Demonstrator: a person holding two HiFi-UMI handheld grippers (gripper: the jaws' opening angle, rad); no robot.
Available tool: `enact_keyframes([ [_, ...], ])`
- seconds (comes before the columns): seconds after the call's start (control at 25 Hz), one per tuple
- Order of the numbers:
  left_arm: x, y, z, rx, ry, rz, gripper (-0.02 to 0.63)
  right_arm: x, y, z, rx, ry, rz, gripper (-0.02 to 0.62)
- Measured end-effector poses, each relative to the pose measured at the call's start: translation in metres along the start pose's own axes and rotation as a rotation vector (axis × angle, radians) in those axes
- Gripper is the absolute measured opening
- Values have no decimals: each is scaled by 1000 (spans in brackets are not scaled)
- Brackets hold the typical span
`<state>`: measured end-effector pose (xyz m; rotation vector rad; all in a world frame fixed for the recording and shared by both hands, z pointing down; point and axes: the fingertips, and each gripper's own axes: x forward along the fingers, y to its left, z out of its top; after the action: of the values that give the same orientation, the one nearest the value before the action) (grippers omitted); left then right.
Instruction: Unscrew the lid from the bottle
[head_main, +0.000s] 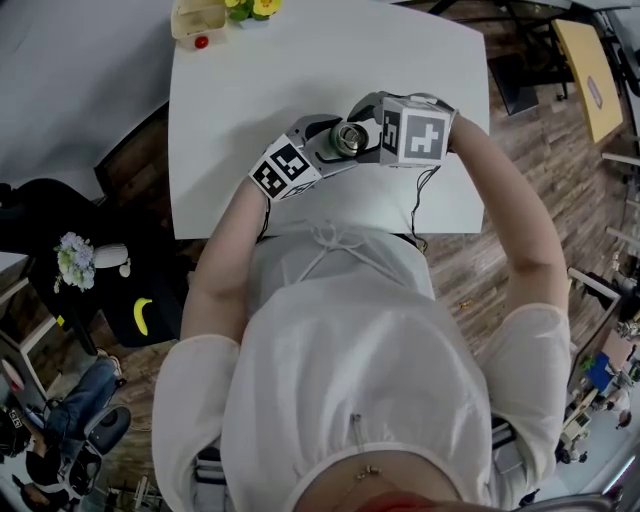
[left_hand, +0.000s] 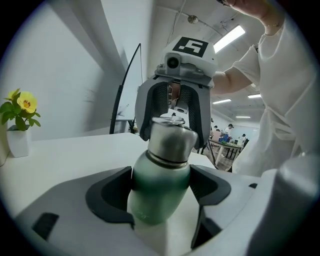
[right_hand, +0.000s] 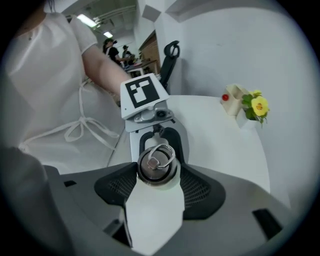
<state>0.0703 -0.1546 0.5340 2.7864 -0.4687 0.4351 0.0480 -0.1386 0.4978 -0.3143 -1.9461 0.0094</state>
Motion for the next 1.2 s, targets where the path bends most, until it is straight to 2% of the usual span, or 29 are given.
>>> enact_keyframes([
  [0.12,-1,-1,0,2,1,0,371,-8,-7,2,151,-110,-76,281],
  [0.24,0,-1,0,4,2,-1,371,-17,-1,-2,265,-149,-115,295],
  [0.44,0,-2,2,3,4,0,371,-16,2,3,428,-181,-249,301],
  [0.6,0,-3,3,3,2,1,371,-8,-2,2,561,-153,-328,306],
  [0.68,1,-4,3,2,2,1,371,-5,-5,-3,629,-139,-343,291],
  [0.76,1,-3,2,1,3,3,371,-4,-3,-3,694,-143,-315,269],
  [0.92,1,-1,2,0,4,2,371,-3,-4,-5,697,-133,-300,261],
  [1.08,0,-2,2,0,3,2,371,0,-6,-8,628,-115,-292,259],
  [1.2,0,-1,1,1,3,1,371,0,-5,-5,538,-103,-264,258],
])
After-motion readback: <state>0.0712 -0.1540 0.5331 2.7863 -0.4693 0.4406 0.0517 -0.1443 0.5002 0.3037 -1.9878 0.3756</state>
